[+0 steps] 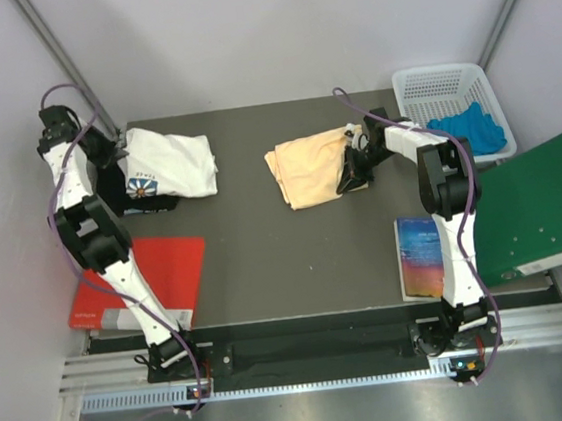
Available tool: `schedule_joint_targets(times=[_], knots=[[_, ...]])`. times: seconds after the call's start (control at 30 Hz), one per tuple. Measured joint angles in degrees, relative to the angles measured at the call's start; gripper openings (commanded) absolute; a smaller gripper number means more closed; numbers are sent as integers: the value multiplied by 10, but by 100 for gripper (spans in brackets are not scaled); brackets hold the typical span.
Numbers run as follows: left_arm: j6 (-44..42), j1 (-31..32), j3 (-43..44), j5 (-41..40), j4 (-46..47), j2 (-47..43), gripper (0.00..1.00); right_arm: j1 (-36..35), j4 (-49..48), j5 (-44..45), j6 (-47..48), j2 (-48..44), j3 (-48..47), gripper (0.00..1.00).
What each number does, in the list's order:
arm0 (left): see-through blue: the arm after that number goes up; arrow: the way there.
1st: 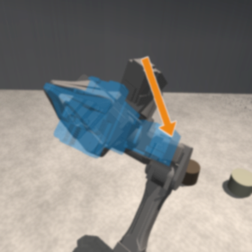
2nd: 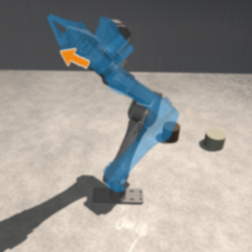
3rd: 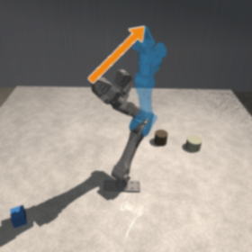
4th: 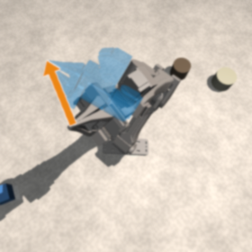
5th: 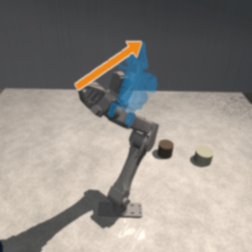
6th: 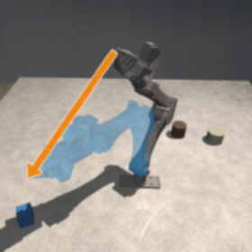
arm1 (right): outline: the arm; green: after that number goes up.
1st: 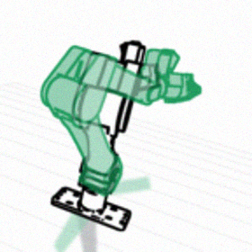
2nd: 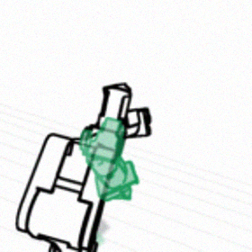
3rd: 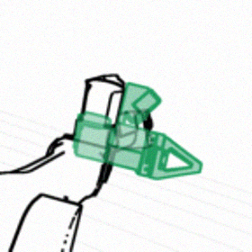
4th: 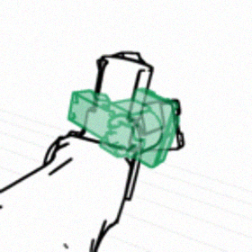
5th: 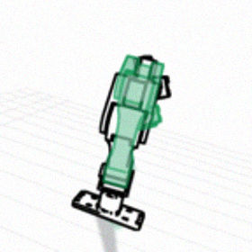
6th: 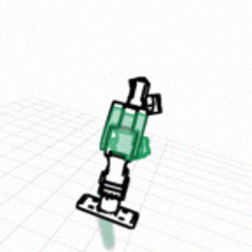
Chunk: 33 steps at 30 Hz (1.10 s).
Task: Fold and stack the t-shirts
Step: Put the neatly folded tshirt into the corner of the board with the left arm
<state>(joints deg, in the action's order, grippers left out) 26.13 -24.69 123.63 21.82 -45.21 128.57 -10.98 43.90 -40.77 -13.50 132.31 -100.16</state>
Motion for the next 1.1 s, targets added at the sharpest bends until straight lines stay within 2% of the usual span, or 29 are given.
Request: schedule_joint_targets(times=[0.17,0.37,0.4,0.43,0.53,0.6,0.63,1.1], knots=[[5,-8,56,-4,-2,0,0,0,-5,-3,0,0,4,0],[6,-29,60,-2,-5,0,1,3,-14,-13,-1,0,12,0],[4,-31,60,3,-5,0,12,3,-14,-14,-1,0,12,0],[3,-31,60,8,-7,0,33,3,-15,-14,-1,0,12,0],[-1,-31,55,24,-3,0,54,3,-15,-14,-1,0,12,0],[-8,-32,35,35,9,-2,90,3,-15,-14,-1,0,12,0],[-14,-32,25,38,11,-3,99,3,-15,-14,-1,0,12,0],[-49,-31,-147,36,12,-27,99,3,-15,-14,-4,0,11,0]])
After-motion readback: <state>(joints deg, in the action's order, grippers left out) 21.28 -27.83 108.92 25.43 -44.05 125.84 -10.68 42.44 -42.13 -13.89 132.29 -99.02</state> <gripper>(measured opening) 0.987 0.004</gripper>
